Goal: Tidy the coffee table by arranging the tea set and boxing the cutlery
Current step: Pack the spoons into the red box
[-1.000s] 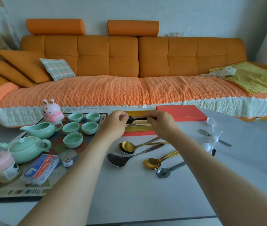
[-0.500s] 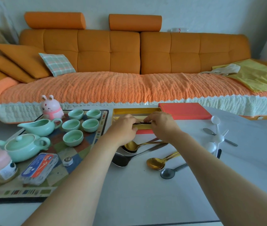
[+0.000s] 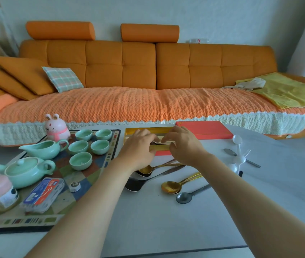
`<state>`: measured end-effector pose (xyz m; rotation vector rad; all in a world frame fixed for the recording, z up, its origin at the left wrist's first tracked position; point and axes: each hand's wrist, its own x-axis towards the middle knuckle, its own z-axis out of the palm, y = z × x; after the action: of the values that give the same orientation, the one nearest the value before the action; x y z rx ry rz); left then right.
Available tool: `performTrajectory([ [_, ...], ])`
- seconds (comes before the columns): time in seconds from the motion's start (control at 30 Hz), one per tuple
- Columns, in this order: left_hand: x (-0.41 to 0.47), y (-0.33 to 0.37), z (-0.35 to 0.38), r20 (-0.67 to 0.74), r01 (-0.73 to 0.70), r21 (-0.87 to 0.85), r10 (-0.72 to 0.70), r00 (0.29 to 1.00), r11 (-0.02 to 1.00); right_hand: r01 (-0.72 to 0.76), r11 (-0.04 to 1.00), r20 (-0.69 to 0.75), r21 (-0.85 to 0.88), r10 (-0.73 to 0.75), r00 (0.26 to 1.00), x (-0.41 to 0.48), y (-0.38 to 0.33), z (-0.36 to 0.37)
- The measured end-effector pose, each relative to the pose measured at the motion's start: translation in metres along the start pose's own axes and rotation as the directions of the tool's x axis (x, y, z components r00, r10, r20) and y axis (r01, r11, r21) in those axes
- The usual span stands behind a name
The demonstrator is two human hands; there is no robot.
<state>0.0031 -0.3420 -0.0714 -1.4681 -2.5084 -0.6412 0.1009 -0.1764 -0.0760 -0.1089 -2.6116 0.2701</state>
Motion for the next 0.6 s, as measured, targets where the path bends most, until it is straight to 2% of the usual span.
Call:
performTrajectory([
  [0.03, -0.002, 0.003, -0.002, -0.004, -0.011, -0.011, 0.011, 1.000, 1.000, -0.002, 1.000, 0.022, 0.030, 0.002, 1.000, -0.002, -0.002, -0.006],
  [0.1, -0.007, 0.010, -0.006, 0.037, -0.022, -0.045, 0.024, 0.999, 0.999, -0.066, 0.994, 0.186, 0.086, 0.049, 0.981, -0.007, -0.006, -0.017],
  [0.2, -0.018, 0.019, -0.011, 0.172, -0.009, -0.056, 0.019, 0.985, 0.998, -0.092, 0.995, 0.378, 0.043, 0.069, 0.923, -0.021, -0.007, -0.026],
  [0.27, -0.024, 0.020, -0.014, 0.250, 0.003, -0.007, -0.001, 0.968, 1.000, -0.086, 0.996, 0.397, 0.029, 0.068, 0.915, -0.029, -0.008, -0.028],
  [0.43, -0.035, 0.014, -0.029, 0.317, 0.070, 0.066, -0.088, 0.944, 0.995, -0.062, 0.997, 0.404, 0.041, 0.041, 0.914, -0.035, -0.018, -0.020],
  [0.6, -0.049, 0.009, -0.050, 0.513, 0.107, 0.155, -0.172, 0.841, 0.982, 0.035, 0.999, 0.403, -0.009, -0.028, 0.915, -0.029, -0.026, -0.013],
])
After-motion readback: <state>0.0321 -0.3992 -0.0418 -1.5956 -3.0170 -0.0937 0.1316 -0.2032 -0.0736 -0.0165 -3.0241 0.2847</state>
